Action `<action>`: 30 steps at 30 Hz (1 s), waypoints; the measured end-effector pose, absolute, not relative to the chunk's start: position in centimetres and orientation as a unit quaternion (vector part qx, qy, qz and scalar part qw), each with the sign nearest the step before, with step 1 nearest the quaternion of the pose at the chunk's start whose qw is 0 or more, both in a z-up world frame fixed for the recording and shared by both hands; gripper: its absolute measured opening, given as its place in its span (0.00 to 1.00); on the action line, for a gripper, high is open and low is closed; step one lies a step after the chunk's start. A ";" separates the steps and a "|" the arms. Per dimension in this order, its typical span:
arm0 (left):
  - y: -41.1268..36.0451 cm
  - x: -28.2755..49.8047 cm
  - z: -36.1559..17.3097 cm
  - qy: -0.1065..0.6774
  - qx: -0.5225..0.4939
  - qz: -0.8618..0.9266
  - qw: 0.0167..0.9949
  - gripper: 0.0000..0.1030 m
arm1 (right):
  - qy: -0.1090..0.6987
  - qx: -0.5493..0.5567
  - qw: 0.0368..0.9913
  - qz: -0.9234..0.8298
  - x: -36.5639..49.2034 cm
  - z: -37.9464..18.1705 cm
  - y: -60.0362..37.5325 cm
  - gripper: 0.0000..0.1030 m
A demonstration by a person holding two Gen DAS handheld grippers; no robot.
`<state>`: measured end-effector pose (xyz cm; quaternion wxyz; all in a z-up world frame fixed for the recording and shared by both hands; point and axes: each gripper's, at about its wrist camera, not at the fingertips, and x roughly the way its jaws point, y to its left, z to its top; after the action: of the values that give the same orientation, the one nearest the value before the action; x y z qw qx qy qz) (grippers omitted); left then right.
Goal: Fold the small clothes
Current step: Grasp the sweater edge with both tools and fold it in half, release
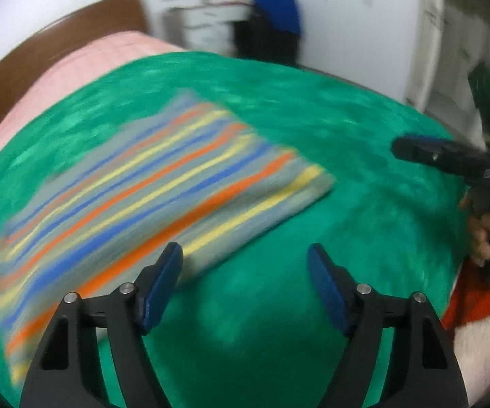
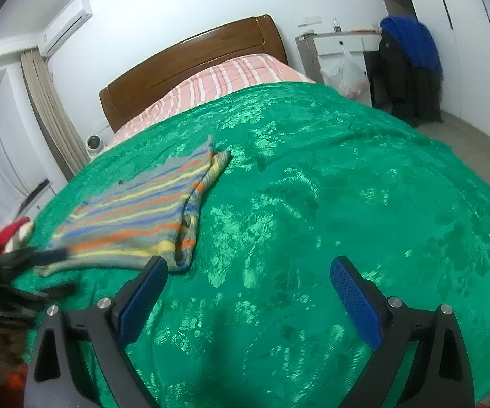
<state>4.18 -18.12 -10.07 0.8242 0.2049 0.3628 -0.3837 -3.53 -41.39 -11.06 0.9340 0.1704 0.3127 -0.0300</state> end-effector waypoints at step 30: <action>4.4 9.2 -7.6 0.396 -0.135 -0.255 0.871 0.05 | 0.427 0.188 0.842 0.271 27.5 -5.2 -20.1 0.13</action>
<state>9.19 4.40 -7.56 0.8715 -0.1349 0.3963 -0.2555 27.49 -20.12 -5.18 0.8419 0.1884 0.4269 0.2709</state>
